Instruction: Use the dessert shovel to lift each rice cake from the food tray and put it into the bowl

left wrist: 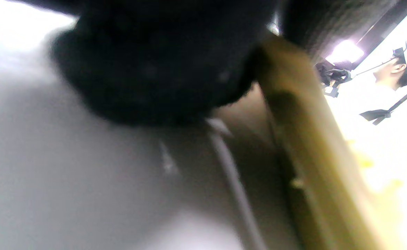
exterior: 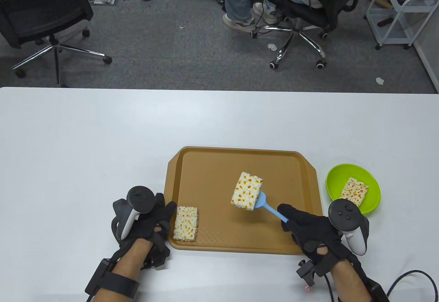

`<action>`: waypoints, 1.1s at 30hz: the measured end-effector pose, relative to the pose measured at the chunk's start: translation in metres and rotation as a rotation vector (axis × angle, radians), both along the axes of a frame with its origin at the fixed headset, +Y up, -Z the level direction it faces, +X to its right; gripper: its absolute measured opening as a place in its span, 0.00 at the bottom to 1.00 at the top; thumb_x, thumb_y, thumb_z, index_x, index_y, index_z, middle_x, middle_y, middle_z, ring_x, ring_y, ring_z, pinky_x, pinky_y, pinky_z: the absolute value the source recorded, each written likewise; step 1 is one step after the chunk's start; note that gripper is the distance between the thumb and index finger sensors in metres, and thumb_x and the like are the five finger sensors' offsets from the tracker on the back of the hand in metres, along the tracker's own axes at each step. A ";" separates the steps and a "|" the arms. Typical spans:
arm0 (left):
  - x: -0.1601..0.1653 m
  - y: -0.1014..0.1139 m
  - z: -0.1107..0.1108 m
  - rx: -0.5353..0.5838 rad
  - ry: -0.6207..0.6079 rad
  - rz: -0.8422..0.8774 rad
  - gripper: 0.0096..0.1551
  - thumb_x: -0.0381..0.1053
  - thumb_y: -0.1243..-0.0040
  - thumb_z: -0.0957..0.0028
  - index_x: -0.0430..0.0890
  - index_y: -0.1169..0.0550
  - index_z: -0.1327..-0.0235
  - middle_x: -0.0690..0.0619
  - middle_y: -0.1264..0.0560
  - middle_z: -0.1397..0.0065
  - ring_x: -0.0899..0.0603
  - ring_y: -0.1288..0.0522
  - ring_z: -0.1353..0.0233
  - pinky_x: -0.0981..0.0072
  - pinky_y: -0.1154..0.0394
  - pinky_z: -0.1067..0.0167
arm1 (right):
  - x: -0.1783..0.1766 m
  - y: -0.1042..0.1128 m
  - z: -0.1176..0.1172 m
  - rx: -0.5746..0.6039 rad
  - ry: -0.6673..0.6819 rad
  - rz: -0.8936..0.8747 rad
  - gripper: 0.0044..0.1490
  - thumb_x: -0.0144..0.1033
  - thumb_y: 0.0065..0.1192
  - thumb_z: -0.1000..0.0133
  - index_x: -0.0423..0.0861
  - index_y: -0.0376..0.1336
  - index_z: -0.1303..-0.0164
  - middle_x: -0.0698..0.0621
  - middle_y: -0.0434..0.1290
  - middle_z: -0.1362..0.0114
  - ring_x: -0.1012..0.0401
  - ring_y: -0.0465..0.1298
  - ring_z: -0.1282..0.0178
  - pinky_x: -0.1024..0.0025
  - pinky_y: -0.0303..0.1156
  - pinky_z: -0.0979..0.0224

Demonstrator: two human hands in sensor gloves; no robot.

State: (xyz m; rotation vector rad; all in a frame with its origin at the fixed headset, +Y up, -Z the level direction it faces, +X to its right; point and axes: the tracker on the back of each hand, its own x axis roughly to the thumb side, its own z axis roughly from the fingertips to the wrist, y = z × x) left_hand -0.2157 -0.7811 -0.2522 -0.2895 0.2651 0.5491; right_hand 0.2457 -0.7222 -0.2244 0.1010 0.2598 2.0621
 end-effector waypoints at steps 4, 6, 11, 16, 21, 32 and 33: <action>-0.001 0.000 0.000 -0.002 0.000 0.008 0.38 0.65 0.39 0.49 0.43 0.29 0.32 0.48 0.13 0.67 0.50 0.13 0.81 0.62 0.18 0.90 | 0.019 0.005 -0.002 0.005 -0.078 -0.029 0.35 0.36 0.59 0.56 0.47 0.66 0.35 0.48 0.79 0.46 0.64 0.80 0.74 0.66 0.81 0.72; -0.001 0.000 0.000 -0.003 0.001 0.009 0.38 0.65 0.39 0.49 0.43 0.29 0.32 0.48 0.13 0.67 0.50 0.13 0.81 0.62 0.18 0.90 | 0.029 0.008 -0.003 0.016 -0.112 -0.026 0.35 0.36 0.60 0.56 0.47 0.66 0.35 0.48 0.79 0.47 0.64 0.80 0.74 0.66 0.81 0.72; -0.001 0.000 0.000 -0.006 -0.001 0.012 0.38 0.65 0.39 0.49 0.43 0.29 0.32 0.48 0.13 0.66 0.49 0.12 0.80 0.62 0.18 0.90 | 0.049 0.013 -0.005 0.052 -0.205 0.009 0.35 0.36 0.60 0.56 0.47 0.66 0.35 0.48 0.79 0.47 0.64 0.80 0.74 0.66 0.81 0.72; -0.002 0.000 0.000 -0.007 -0.001 0.018 0.38 0.64 0.39 0.49 0.43 0.29 0.32 0.47 0.13 0.66 0.49 0.12 0.80 0.62 0.18 0.89 | 0.068 0.015 -0.005 0.029 -0.304 0.011 0.34 0.36 0.60 0.55 0.46 0.67 0.35 0.47 0.80 0.47 0.64 0.80 0.74 0.66 0.81 0.72; -0.002 0.000 0.000 -0.008 -0.001 0.020 0.38 0.64 0.39 0.49 0.43 0.29 0.32 0.47 0.13 0.66 0.49 0.12 0.80 0.62 0.18 0.89 | 0.092 0.020 0.000 0.025 -0.435 0.030 0.34 0.36 0.60 0.55 0.46 0.67 0.35 0.47 0.80 0.47 0.64 0.80 0.74 0.66 0.81 0.72; -0.002 -0.001 -0.001 -0.011 0.000 0.028 0.38 0.64 0.39 0.49 0.43 0.29 0.32 0.47 0.13 0.66 0.49 0.12 0.79 0.61 0.18 0.89 | 0.136 0.018 0.011 -0.081 -0.684 0.001 0.34 0.36 0.60 0.55 0.45 0.67 0.35 0.46 0.80 0.47 0.64 0.80 0.75 0.66 0.81 0.72; -0.002 -0.001 -0.001 -0.011 0.000 0.029 0.38 0.64 0.39 0.49 0.43 0.29 0.32 0.47 0.13 0.66 0.49 0.12 0.80 0.61 0.18 0.89 | 0.140 0.017 0.012 -0.090 -0.707 0.018 0.34 0.36 0.60 0.55 0.45 0.67 0.35 0.46 0.80 0.47 0.64 0.80 0.75 0.66 0.81 0.72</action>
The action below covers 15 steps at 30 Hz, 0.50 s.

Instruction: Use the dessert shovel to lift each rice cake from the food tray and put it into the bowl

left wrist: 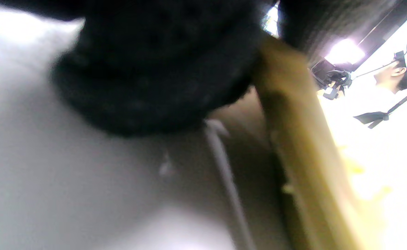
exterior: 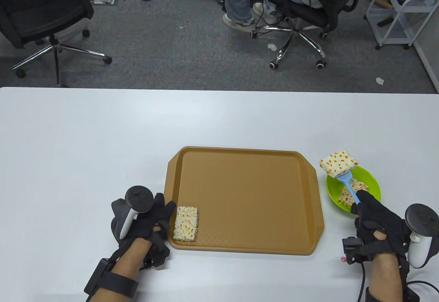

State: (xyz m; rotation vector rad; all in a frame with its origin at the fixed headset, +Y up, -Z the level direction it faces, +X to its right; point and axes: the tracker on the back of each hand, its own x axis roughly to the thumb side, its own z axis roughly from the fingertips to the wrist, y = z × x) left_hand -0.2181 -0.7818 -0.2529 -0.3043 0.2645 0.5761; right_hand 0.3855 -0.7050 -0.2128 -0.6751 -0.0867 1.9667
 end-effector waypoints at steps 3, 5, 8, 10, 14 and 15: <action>0.000 0.000 0.000 0.000 0.000 0.001 0.38 0.64 0.39 0.49 0.43 0.29 0.32 0.47 0.13 0.67 0.49 0.12 0.80 0.61 0.18 0.89 | 0.008 -0.002 0.002 -0.050 -0.055 0.017 0.34 0.36 0.60 0.55 0.45 0.67 0.35 0.46 0.80 0.47 0.64 0.80 0.75 0.66 0.81 0.72; 0.000 0.000 0.000 -0.001 -0.001 0.002 0.38 0.64 0.39 0.49 0.43 0.29 0.32 0.47 0.13 0.66 0.49 0.12 0.80 0.61 0.18 0.89 | 0.011 -0.004 0.003 -0.084 -0.077 0.031 0.34 0.36 0.60 0.55 0.45 0.67 0.35 0.46 0.80 0.47 0.64 0.80 0.75 0.65 0.81 0.72; 0.000 0.000 0.000 -0.001 0.000 0.003 0.38 0.64 0.39 0.49 0.43 0.29 0.32 0.47 0.13 0.66 0.49 0.12 0.80 0.61 0.18 0.89 | 0.012 -0.006 0.003 -0.127 -0.087 0.067 0.34 0.36 0.60 0.55 0.45 0.67 0.35 0.46 0.80 0.48 0.64 0.80 0.75 0.66 0.81 0.72; -0.001 0.000 0.000 -0.001 0.000 0.004 0.38 0.64 0.39 0.49 0.43 0.29 0.32 0.47 0.13 0.66 0.49 0.12 0.80 0.61 0.18 0.89 | 0.011 -0.007 0.002 -0.152 -0.095 0.079 0.34 0.36 0.60 0.55 0.45 0.67 0.35 0.46 0.80 0.47 0.64 0.80 0.75 0.65 0.81 0.72; -0.001 0.000 0.000 -0.001 0.001 0.006 0.38 0.64 0.39 0.49 0.43 0.29 0.32 0.47 0.13 0.66 0.49 0.12 0.80 0.61 0.18 0.89 | 0.008 -0.010 0.000 -0.204 -0.086 0.142 0.34 0.36 0.60 0.55 0.45 0.67 0.35 0.46 0.80 0.47 0.64 0.80 0.75 0.66 0.81 0.72; -0.001 0.000 0.000 -0.001 0.002 0.006 0.38 0.64 0.39 0.49 0.43 0.29 0.32 0.47 0.13 0.66 0.49 0.12 0.79 0.61 0.18 0.89 | 0.006 -0.011 -0.001 -0.218 -0.085 0.162 0.34 0.36 0.60 0.55 0.45 0.67 0.35 0.46 0.80 0.47 0.63 0.80 0.75 0.66 0.81 0.72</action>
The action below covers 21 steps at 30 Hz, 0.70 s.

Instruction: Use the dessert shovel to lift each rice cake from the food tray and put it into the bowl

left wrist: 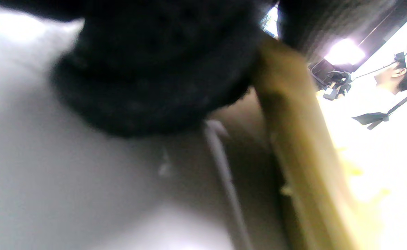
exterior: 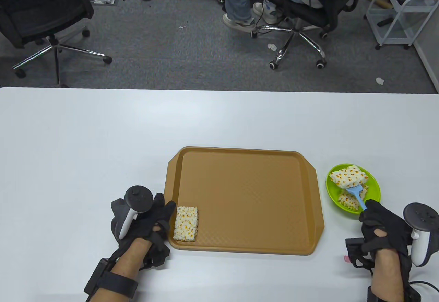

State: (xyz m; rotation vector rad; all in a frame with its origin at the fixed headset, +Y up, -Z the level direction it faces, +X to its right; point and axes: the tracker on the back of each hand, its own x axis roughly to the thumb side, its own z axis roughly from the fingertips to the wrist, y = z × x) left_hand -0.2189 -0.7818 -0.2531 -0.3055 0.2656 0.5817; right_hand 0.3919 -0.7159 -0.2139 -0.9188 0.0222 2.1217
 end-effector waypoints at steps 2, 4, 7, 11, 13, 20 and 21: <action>0.000 0.000 0.000 -0.001 0.000 0.001 0.38 0.64 0.39 0.49 0.43 0.28 0.32 0.47 0.13 0.66 0.49 0.12 0.80 0.61 0.18 0.89 | -0.004 -0.001 -0.002 -0.029 0.014 0.047 0.34 0.36 0.60 0.54 0.45 0.66 0.35 0.46 0.80 0.47 0.64 0.80 0.75 0.66 0.81 0.73; 0.000 0.000 0.000 -0.001 0.000 0.002 0.38 0.64 0.39 0.49 0.43 0.29 0.32 0.47 0.13 0.66 0.49 0.12 0.79 0.61 0.18 0.89 | -0.008 0.000 -0.003 -0.039 0.016 0.121 0.34 0.36 0.60 0.55 0.45 0.66 0.35 0.46 0.80 0.47 0.63 0.80 0.75 0.66 0.81 0.73; 0.000 0.000 0.000 -0.001 0.002 0.004 0.38 0.64 0.39 0.49 0.43 0.28 0.33 0.47 0.13 0.66 0.49 0.12 0.79 0.61 0.18 0.89 | -0.016 0.003 -0.004 -0.046 0.021 0.244 0.34 0.36 0.61 0.55 0.45 0.67 0.36 0.46 0.80 0.47 0.63 0.80 0.75 0.65 0.81 0.73; 0.000 0.000 0.000 -0.001 0.002 0.006 0.38 0.64 0.39 0.49 0.43 0.28 0.33 0.47 0.13 0.66 0.49 0.12 0.79 0.61 0.18 0.89 | -0.028 0.009 -0.004 -0.048 0.031 0.409 0.33 0.36 0.62 0.55 0.46 0.68 0.37 0.46 0.81 0.48 0.63 0.81 0.75 0.64 0.81 0.72; 0.000 0.000 0.000 -0.001 0.003 0.007 0.38 0.64 0.39 0.49 0.43 0.28 0.32 0.47 0.13 0.66 0.49 0.12 0.79 0.61 0.18 0.89 | -0.030 0.010 -0.004 -0.052 0.033 0.444 0.33 0.36 0.63 0.55 0.47 0.68 0.37 0.46 0.81 0.48 0.63 0.81 0.75 0.64 0.82 0.72; 0.000 0.000 0.000 -0.001 0.003 0.007 0.38 0.64 0.39 0.49 0.43 0.28 0.32 0.47 0.13 0.66 0.49 0.12 0.79 0.61 0.18 0.89 | -0.029 0.013 -0.001 -0.038 0.002 0.505 0.32 0.36 0.64 0.56 0.48 0.70 0.39 0.46 0.82 0.48 0.62 0.81 0.75 0.63 0.82 0.72; 0.000 0.000 0.000 -0.001 0.004 0.008 0.38 0.64 0.39 0.49 0.43 0.28 0.33 0.47 0.13 0.66 0.49 0.12 0.79 0.61 0.18 0.89 | -0.028 0.013 -0.001 -0.039 -0.001 0.506 0.32 0.36 0.64 0.56 0.48 0.70 0.39 0.46 0.82 0.48 0.62 0.81 0.74 0.63 0.82 0.71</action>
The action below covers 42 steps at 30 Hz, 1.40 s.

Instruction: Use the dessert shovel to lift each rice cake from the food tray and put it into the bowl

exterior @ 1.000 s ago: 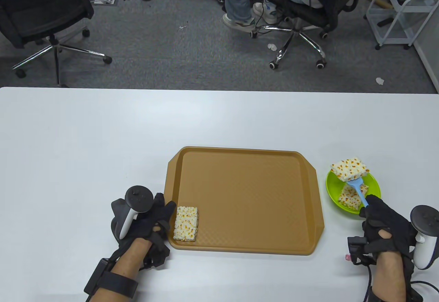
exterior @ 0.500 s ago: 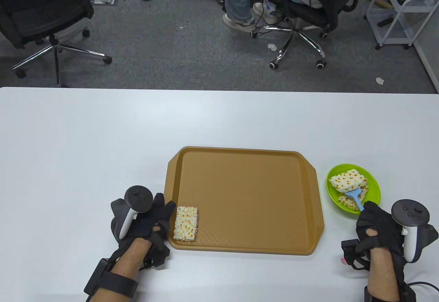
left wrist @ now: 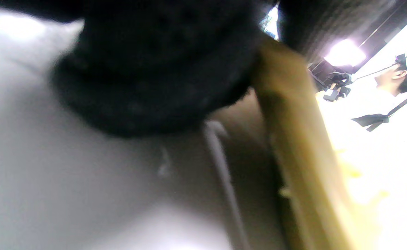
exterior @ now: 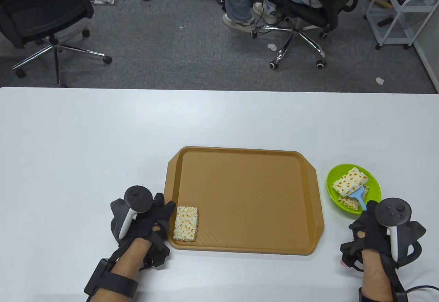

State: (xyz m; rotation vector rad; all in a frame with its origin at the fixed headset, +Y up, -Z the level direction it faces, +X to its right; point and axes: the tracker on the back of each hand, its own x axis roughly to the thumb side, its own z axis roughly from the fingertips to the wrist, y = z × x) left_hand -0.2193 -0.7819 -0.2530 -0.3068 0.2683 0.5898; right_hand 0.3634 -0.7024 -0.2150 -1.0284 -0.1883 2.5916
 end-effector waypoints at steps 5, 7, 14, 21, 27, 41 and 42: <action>0.000 0.000 0.000 -0.001 0.001 0.002 0.38 0.64 0.39 0.49 0.44 0.28 0.33 0.47 0.13 0.66 0.49 0.12 0.79 0.61 0.18 0.89 | 0.004 0.002 0.003 0.014 -0.029 0.008 0.31 0.36 0.64 0.56 0.48 0.71 0.39 0.46 0.82 0.48 0.62 0.81 0.75 0.63 0.82 0.72; 0.000 0.000 0.000 -0.001 0.001 0.003 0.38 0.64 0.39 0.49 0.43 0.28 0.32 0.47 0.13 0.66 0.49 0.12 0.79 0.61 0.18 0.88 | 0.006 0.003 0.004 0.024 -0.050 0.022 0.31 0.36 0.64 0.56 0.48 0.70 0.39 0.46 0.82 0.48 0.62 0.81 0.75 0.63 0.82 0.71; 0.000 0.000 0.000 -0.001 0.001 0.003 0.38 0.64 0.39 0.49 0.43 0.28 0.33 0.47 0.13 0.66 0.49 0.12 0.79 0.61 0.18 0.89 | 0.019 0.006 0.011 0.037 -0.126 0.040 0.31 0.35 0.64 0.56 0.48 0.70 0.39 0.46 0.82 0.48 0.61 0.81 0.74 0.62 0.82 0.71; -0.001 0.000 0.000 -0.002 0.002 0.006 0.37 0.64 0.39 0.49 0.43 0.28 0.33 0.47 0.13 0.66 0.49 0.12 0.79 0.61 0.18 0.88 | 0.013 0.011 0.014 0.033 -0.176 0.164 0.32 0.34 0.66 0.56 0.49 0.70 0.38 0.46 0.80 0.46 0.60 0.81 0.70 0.60 0.82 0.67; -0.001 0.000 0.000 -0.001 0.003 0.007 0.37 0.64 0.39 0.49 0.44 0.28 0.33 0.47 0.13 0.66 0.49 0.12 0.79 0.61 0.18 0.88 | 0.003 0.021 0.019 0.210 -0.158 0.215 0.37 0.29 0.68 0.57 0.52 0.65 0.33 0.45 0.75 0.37 0.58 0.80 0.60 0.55 0.81 0.56; -0.001 0.000 0.000 -0.010 -0.007 0.015 0.37 0.64 0.39 0.49 0.43 0.28 0.33 0.47 0.13 0.66 0.48 0.12 0.79 0.61 0.18 0.88 | -0.166 0.039 -0.003 0.162 0.598 -0.237 0.37 0.31 0.67 0.56 0.50 0.64 0.32 0.47 0.76 0.38 0.59 0.80 0.60 0.57 0.81 0.55; -0.001 0.000 0.000 -0.010 -0.007 0.015 0.37 0.64 0.39 0.49 0.44 0.28 0.33 0.47 0.13 0.66 0.48 0.12 0.79 0.61 0.18 0.88 | -0.178 0.034 -0.006 0.122 0.638 -0.252 0.37 0.31 0.67 0.56 0.50 0.64 0.32 0.47 0.76 0.38 0.59 0.80 0.60 0.57 0.82 0.56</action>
